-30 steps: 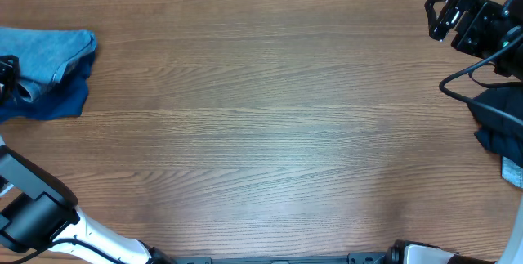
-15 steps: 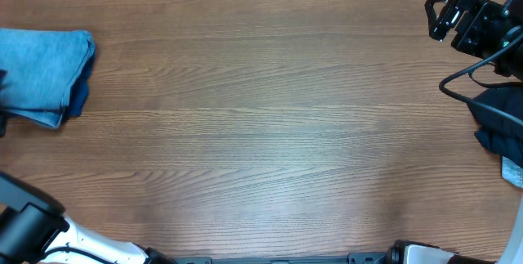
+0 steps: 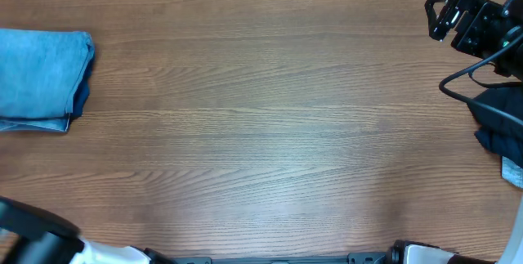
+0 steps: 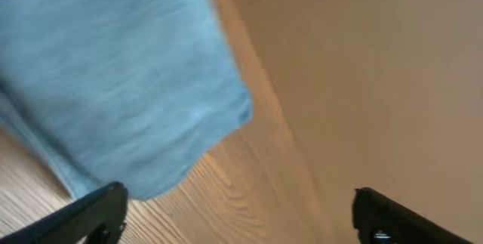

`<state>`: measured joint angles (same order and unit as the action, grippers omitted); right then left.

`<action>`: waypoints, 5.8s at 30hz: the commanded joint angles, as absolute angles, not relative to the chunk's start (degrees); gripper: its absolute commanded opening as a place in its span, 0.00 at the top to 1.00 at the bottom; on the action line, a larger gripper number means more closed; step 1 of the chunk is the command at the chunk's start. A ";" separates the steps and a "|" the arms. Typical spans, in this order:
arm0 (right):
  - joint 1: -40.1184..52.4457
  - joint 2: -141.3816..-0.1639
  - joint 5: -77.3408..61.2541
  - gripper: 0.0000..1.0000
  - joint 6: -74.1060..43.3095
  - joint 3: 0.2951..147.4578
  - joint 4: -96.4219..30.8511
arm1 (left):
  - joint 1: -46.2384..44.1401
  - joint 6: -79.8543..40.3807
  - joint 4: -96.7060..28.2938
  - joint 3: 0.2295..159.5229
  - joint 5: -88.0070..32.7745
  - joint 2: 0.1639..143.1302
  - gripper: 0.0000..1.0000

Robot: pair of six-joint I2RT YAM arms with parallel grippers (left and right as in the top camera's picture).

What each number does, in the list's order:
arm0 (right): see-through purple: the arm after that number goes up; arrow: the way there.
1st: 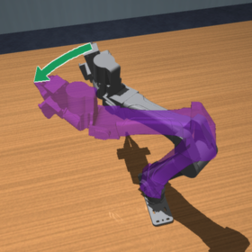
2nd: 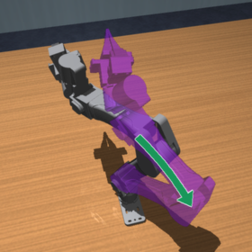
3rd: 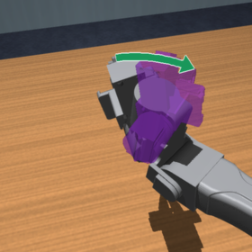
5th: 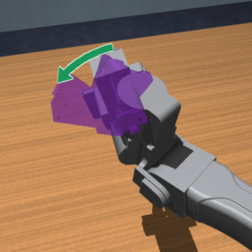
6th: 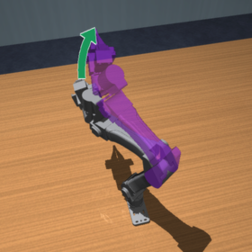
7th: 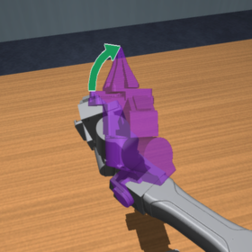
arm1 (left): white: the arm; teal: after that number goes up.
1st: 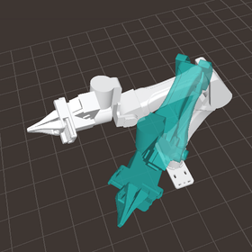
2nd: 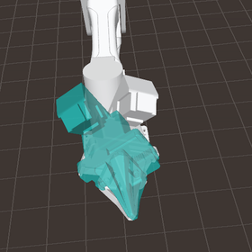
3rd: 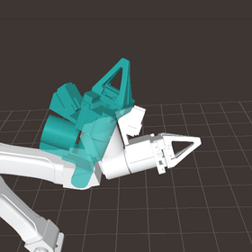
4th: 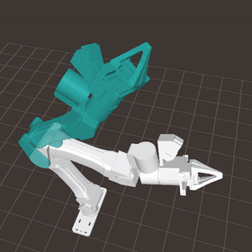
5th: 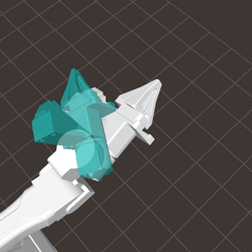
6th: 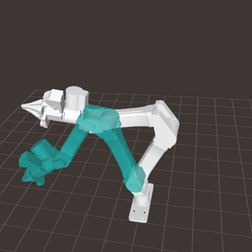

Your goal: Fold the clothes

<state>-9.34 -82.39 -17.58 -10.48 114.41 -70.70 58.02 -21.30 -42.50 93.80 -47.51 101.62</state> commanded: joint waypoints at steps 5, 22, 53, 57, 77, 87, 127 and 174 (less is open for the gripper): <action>-9.50 -82.32 -17.41 0.00 -10.41 114.78 -70.48 | 41.78 -4.38 -43.24 95.31 -3.46 89.78 0.74; -9.50 -82.32 -17.39 0.00 -10.41 114.78 -70.48 | 37.85 -10.28 -26.94 95.31 15.73 111.61 0.76; -9.50 -82.32 -17.39 0.00 -10.41 114.78 -70.46 | 33.08 -7.68 -34.20 105.12 1.78 108.14 0.56; -9.50 -82.32 -17.39 0.00 -10.41 114.78 -70.46 | 28.42 -7.64 -42.96 105.12 -11.40 97.30 0.37; -9.50 -82.32 -17.41 0.00 -10.41 114.78 -70.46 | -11.09 -6.39 -66.17 105.12 -0.54 85.01 0.00; -9.50 -82.32 -17.41 0.00 -10.41 114.78 -70.46 | -11.64 -6.39 -66.70 105.12 1.93 85.01 0.00; -8.93 -76.90 -17.39 0.00 -10.41 114.72 -71.79 | -11.64 -6.39 -66.70 105.12 1.93 85.01 0.00; -2.00 -0.16 -6.28 0.00 1.52 12.40 -35.59 | -11.64 -6.39 -66.70 105.12 1.93 85.01 0.00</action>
<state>-1.85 -1.21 -5.48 1.50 14.17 -36.60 -11.53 -7.01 -66.67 105.25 1.58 84.88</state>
